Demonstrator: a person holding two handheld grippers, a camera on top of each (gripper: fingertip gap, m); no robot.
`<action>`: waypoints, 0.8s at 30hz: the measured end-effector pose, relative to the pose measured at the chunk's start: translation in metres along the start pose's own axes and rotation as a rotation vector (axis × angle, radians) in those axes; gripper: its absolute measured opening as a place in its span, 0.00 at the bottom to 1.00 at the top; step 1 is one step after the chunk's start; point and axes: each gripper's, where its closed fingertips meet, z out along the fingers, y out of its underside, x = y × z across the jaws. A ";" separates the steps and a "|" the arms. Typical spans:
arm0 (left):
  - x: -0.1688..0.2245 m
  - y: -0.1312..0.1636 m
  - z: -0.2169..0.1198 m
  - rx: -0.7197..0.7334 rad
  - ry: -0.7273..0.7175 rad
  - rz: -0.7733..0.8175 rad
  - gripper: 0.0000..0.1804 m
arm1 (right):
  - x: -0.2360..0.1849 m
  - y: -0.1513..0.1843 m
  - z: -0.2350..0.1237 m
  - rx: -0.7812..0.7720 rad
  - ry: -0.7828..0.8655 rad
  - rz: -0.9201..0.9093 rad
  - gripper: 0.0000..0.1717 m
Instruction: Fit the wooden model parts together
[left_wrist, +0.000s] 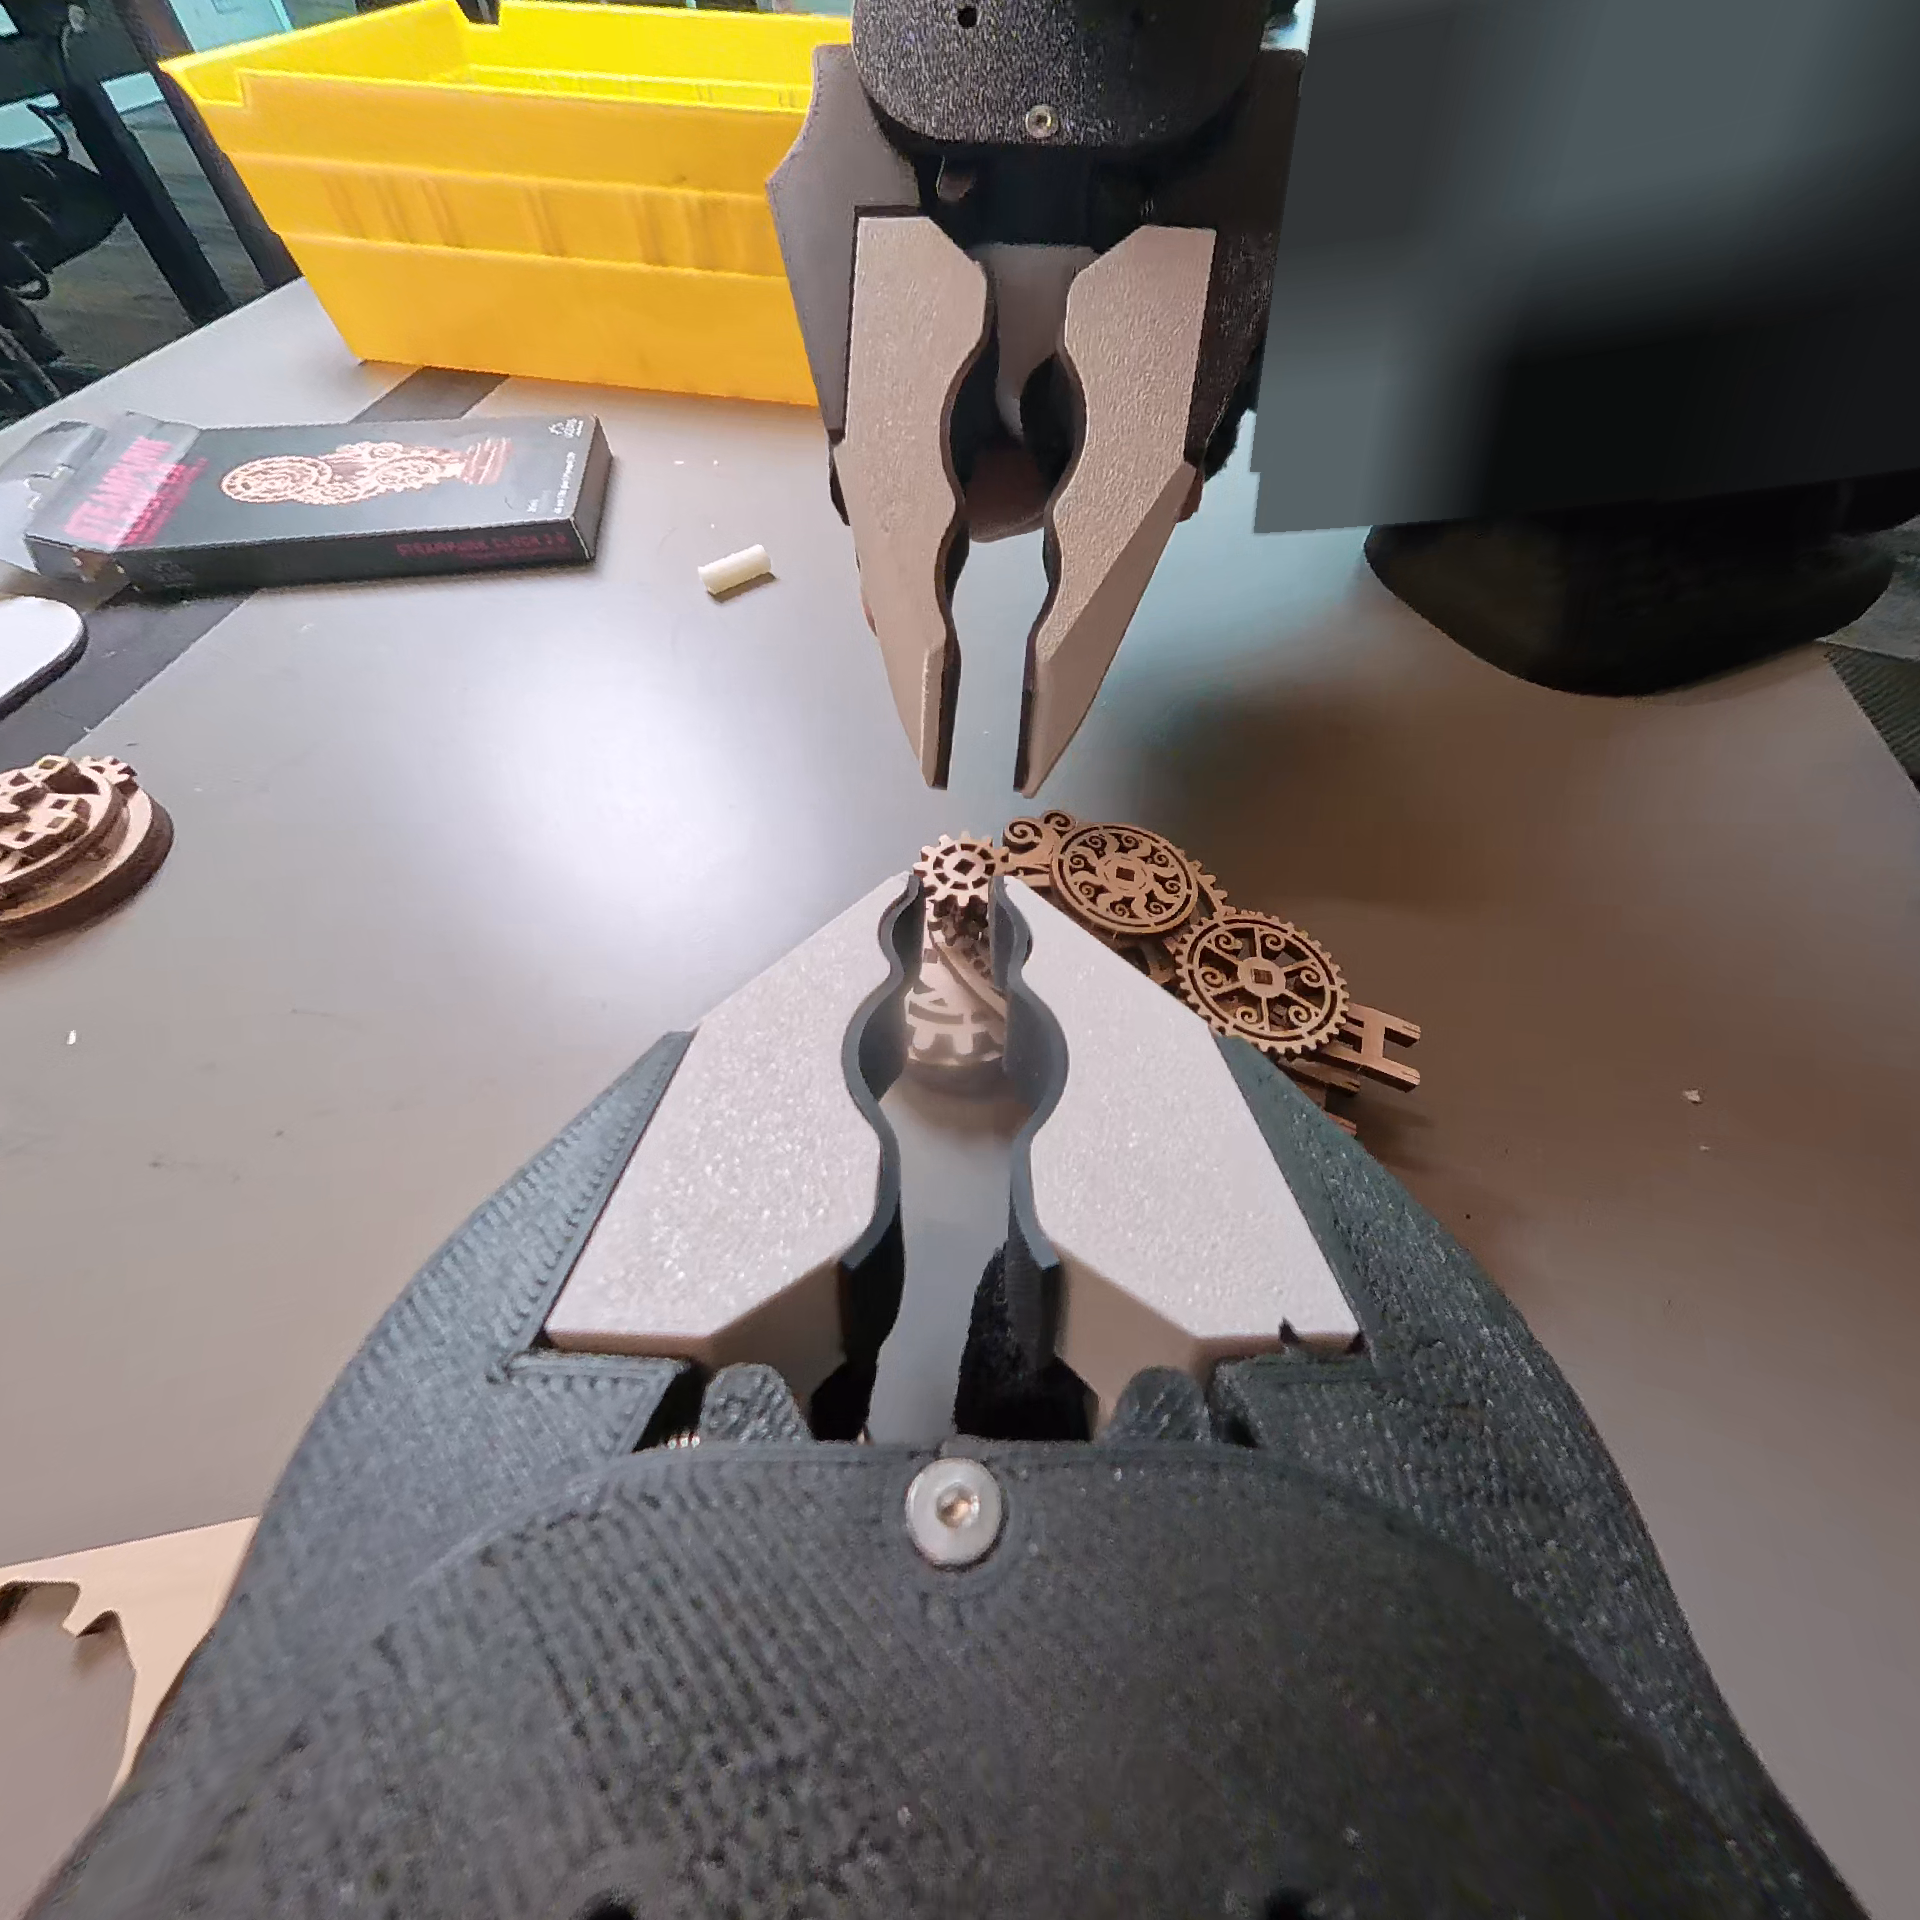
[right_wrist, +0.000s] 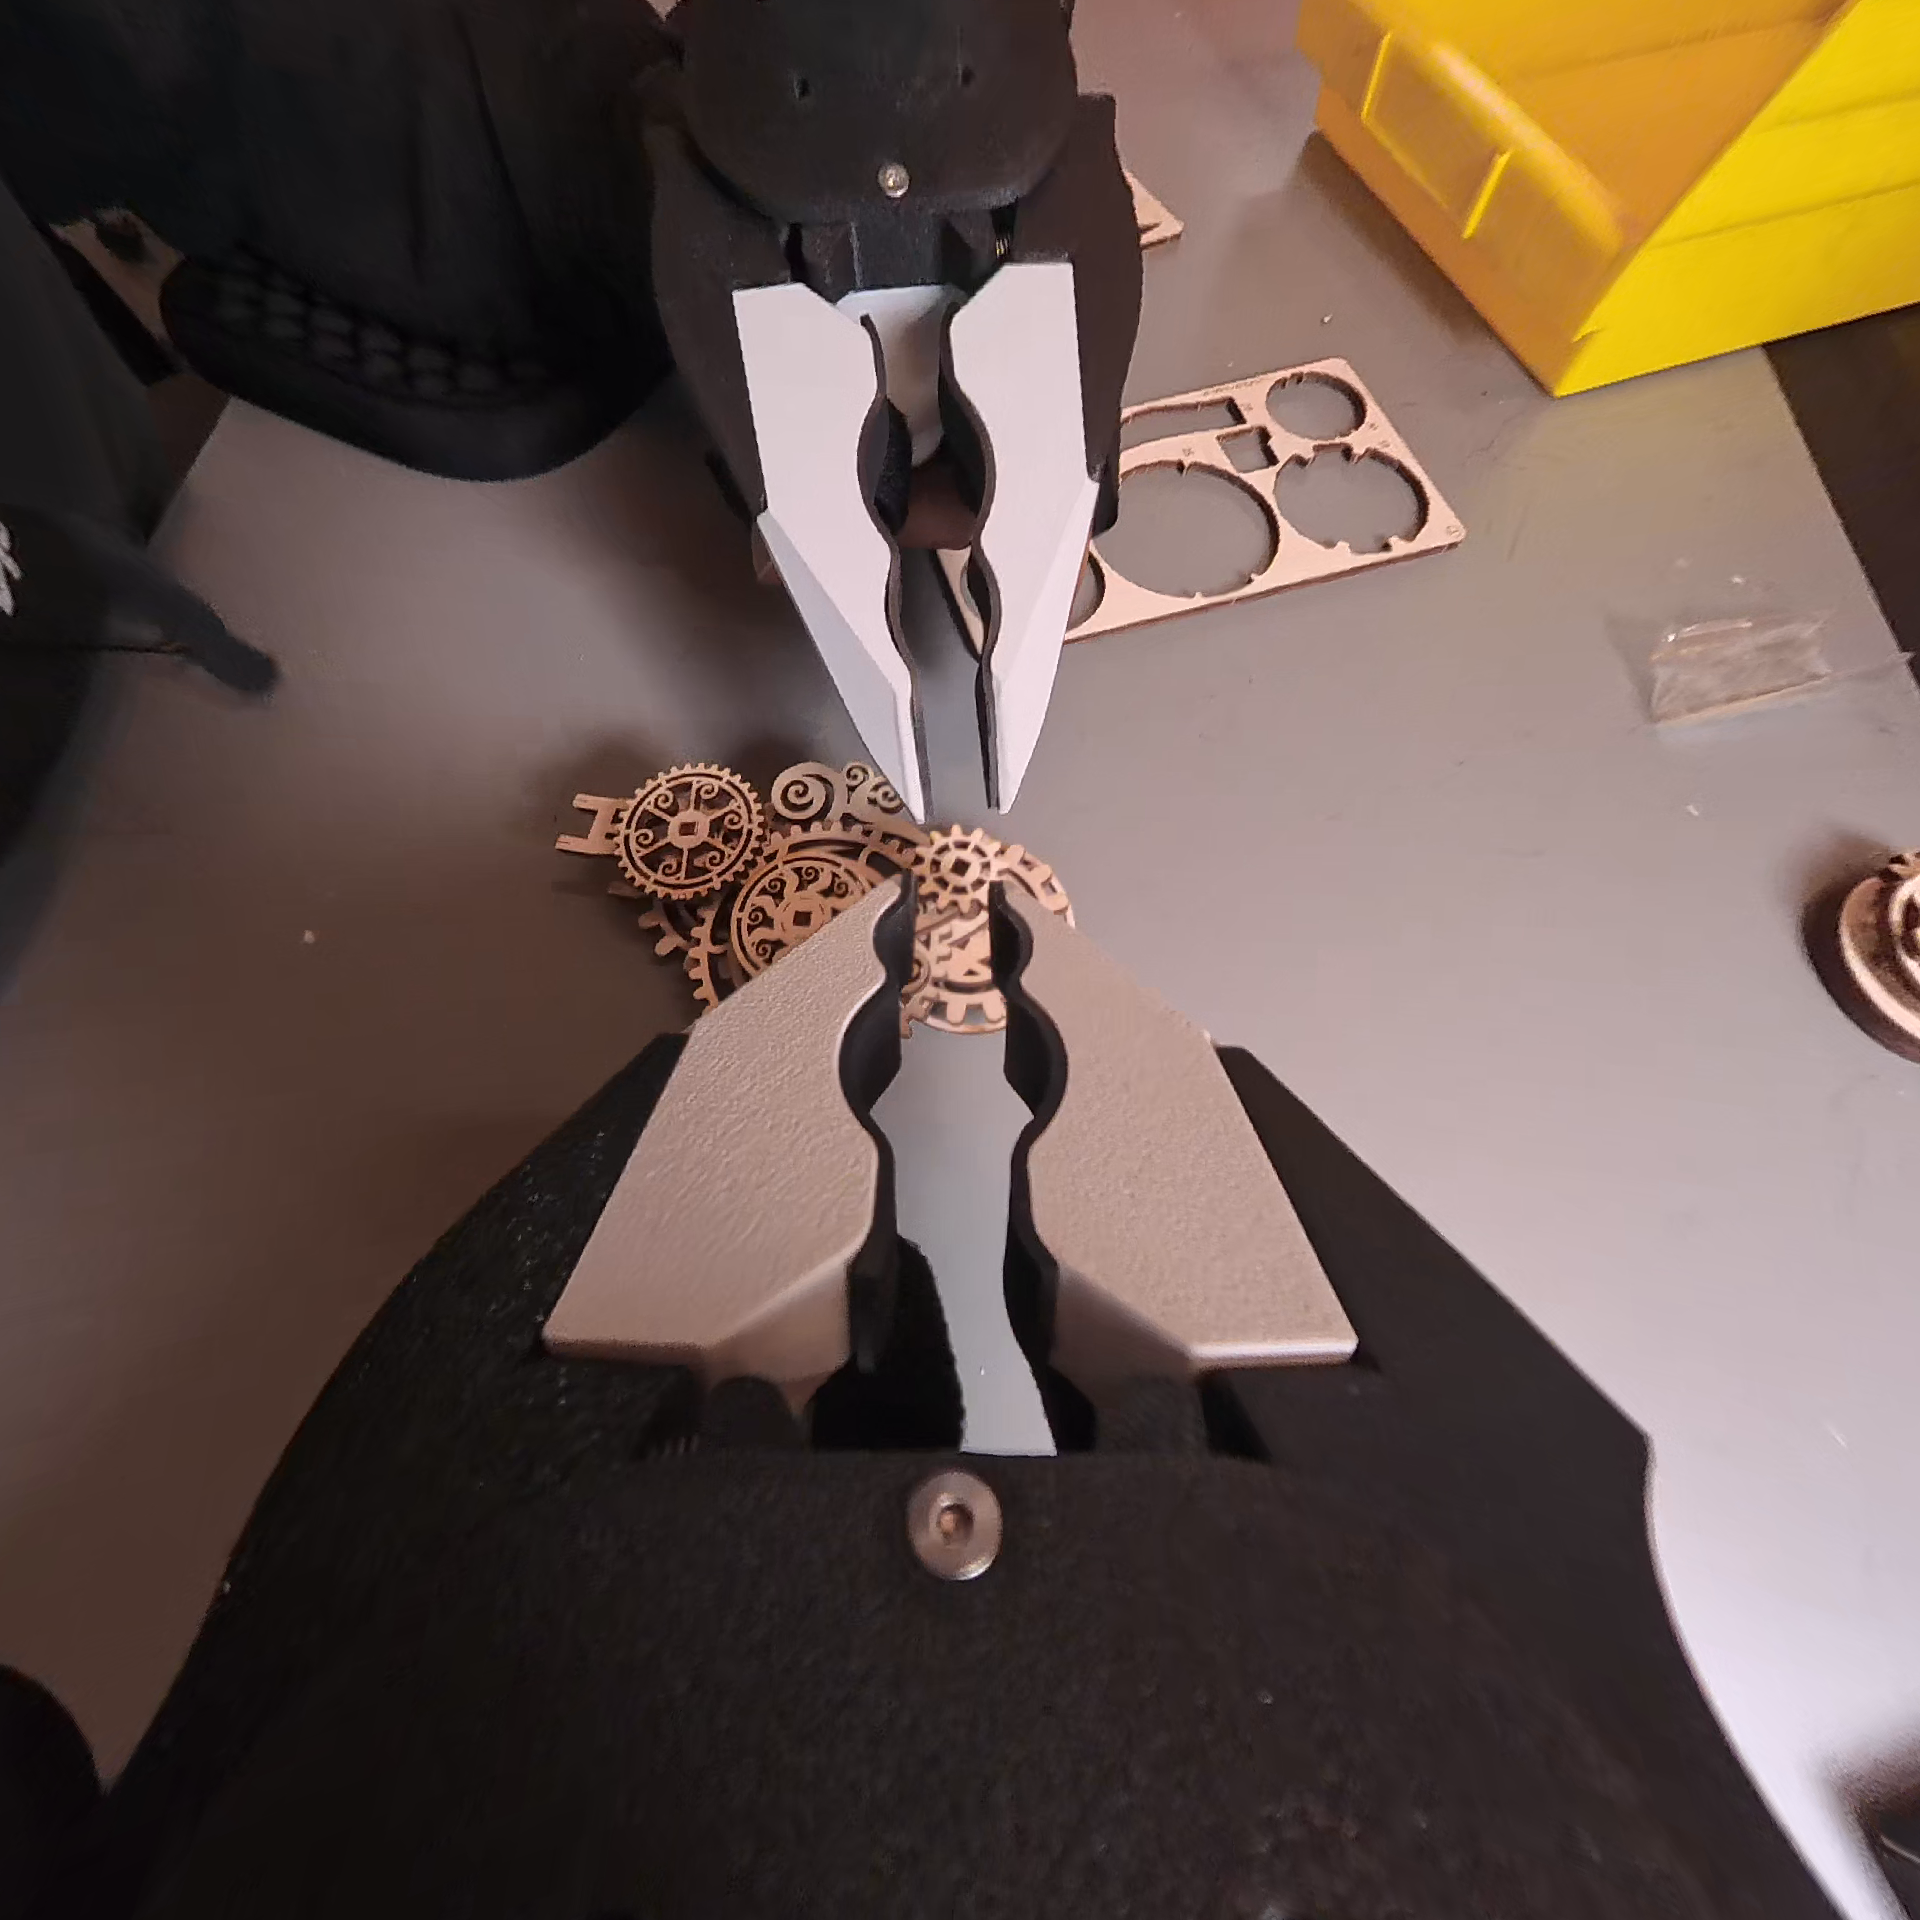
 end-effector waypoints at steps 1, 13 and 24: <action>0.000 -0.001 0.000 0.004 -0.001 -0.004 0.05 | 0.000 0.000 0.002 0.000 0.003 -0.003 0.06; 0.002 0.000 0.006 0.007 0.008 -0.023 0.04 | 0.001 0.006 0.011 -0.045 0.038 -0.026 0.04; 0.001 0.002 0.008 -0.002 0.025 -0.074 0.01 | 0.003 0.008 0.011 -0.099 0.077 0.006 0.00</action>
